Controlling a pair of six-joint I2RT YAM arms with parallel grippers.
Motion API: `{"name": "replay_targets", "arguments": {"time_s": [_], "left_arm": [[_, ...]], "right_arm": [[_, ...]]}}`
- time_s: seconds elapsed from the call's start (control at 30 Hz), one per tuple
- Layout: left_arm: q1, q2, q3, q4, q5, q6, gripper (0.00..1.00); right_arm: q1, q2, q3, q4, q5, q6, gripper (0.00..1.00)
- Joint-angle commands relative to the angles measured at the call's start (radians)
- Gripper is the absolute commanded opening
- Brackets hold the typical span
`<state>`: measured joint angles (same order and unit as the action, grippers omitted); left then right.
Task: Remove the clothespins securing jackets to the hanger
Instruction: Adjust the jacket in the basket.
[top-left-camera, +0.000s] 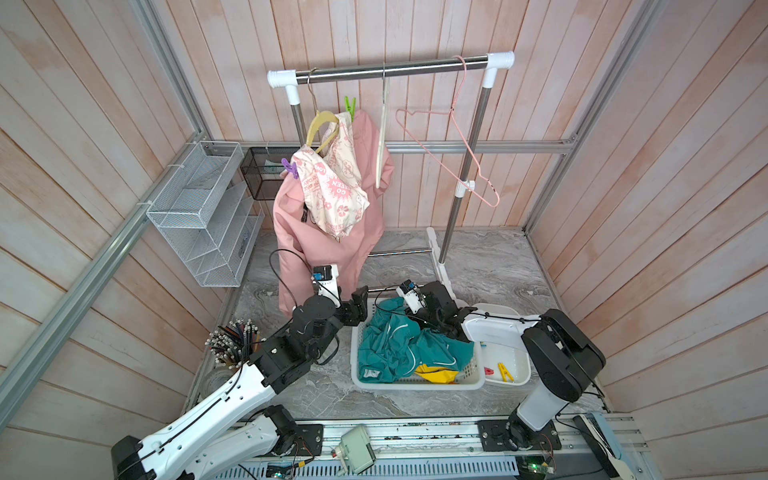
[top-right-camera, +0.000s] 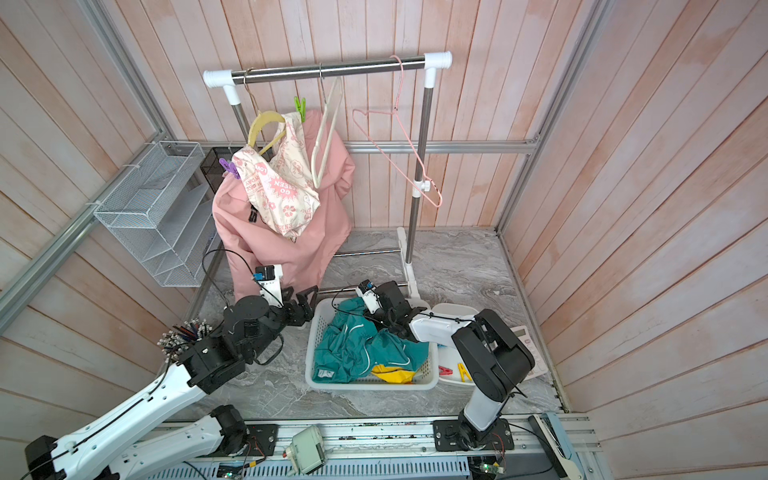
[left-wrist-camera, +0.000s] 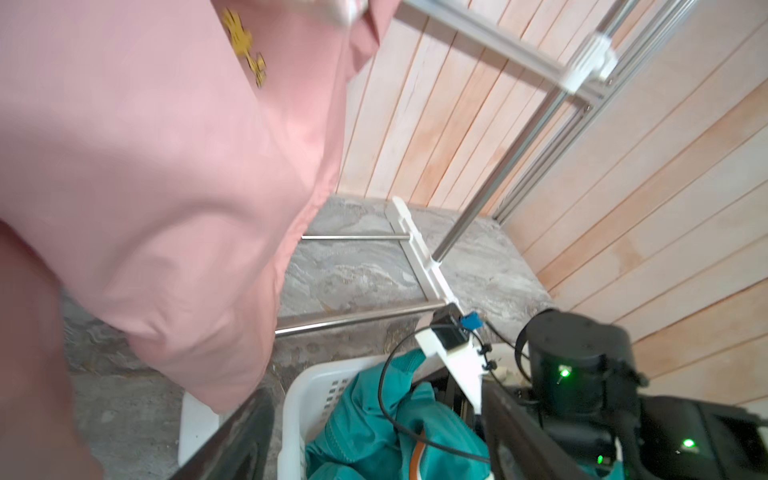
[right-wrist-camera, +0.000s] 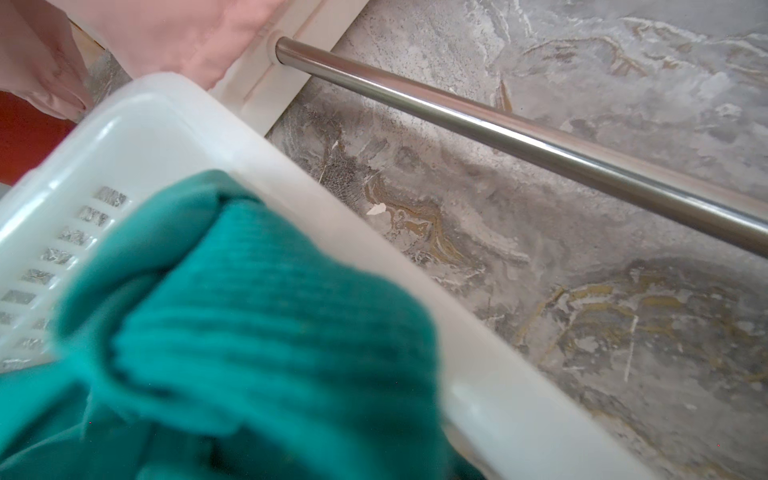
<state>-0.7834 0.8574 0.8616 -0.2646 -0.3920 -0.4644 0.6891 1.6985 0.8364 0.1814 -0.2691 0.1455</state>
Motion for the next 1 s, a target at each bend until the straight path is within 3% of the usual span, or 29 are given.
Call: {"name": "replay_targets", "arguments": {"time_s": [0.0,0.4,0.7,0.97], "left_arm": [[0.005,-0.042,0.065,-0.073,-0.095,0.088,0.8],[-0.002,-0.056,0.274,-0.138,-0.207,0.291,0.82],[-0.008,-0.022,0.482,-0.171,-0.293,0.487,0.84],[-0.005,0.031,0.625,-0.142,-0.455,0.667,0.95]], "right_arm": [[-0.022,0.107,-0.039,-0.152,0.141,-0.016,0.23],[-0.053,0.126,-0.011,-0.089,0.077,-0.162,0.29],[-0.046,0.073,-0.032,-0.069,0.035,-0.218,0.43],[-0.047,0.018,-0.014,-0.07,0.013,-0.206,0.51]]}}
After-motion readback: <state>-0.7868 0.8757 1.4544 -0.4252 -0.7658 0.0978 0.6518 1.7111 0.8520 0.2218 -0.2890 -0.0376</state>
